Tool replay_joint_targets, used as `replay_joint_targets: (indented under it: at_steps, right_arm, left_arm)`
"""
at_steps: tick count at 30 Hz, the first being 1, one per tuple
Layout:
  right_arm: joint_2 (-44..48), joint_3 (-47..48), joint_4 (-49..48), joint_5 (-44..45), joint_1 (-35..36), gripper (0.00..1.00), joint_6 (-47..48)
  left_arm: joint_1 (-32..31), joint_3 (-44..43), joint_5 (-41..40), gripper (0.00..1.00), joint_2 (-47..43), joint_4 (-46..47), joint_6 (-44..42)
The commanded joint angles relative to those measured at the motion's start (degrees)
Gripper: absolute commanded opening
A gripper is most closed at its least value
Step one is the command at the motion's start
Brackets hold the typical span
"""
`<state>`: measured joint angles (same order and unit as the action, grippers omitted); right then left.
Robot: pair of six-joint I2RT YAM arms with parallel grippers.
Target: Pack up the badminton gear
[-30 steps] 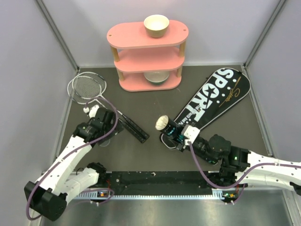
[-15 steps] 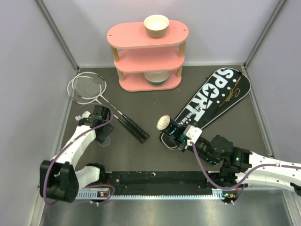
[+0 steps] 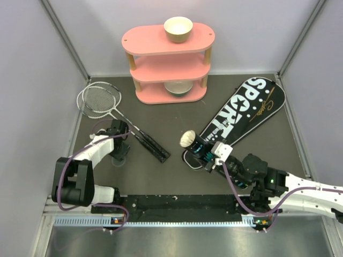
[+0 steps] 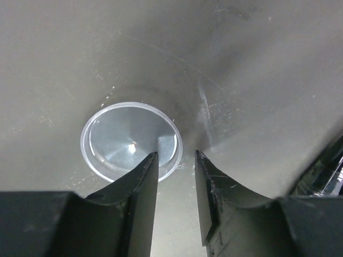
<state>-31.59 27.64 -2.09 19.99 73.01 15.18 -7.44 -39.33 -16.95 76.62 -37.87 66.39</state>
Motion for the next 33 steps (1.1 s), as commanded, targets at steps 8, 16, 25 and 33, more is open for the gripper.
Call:
replay_joint_targets:
  at_steps: [8, 16, 25, 33]
  right_arm:
    - [-0.2, 0.7, -1.8, 0.3, 0.4, 0.0, -1.0]
    - [-3.7, 1.8, -1.5, -1.9, 0.4, 0.0, -0.7]
    - [-6.4, 2.5, -1.8, -3.6, 0.3, 0.0, 0.8]
    - [-7.5, 3.8, -2.0, -6.5, 0.3, 0.0, 1.4]
  left_arm:
    - [0.9, 2.4, 0.5, 0.0, 0.8, 4.5, -0.2]
    - [0.6, -3.6, 22.4, 0.0, -16.0, 9.1, -23.2]
    - [-10.0, -16.2, 49.5, 0.0, -32.4, 15.8, -40.4]
    - [-28.6, -24.0, 48.3, 0.0, -29.0, 11.8, -46.5]
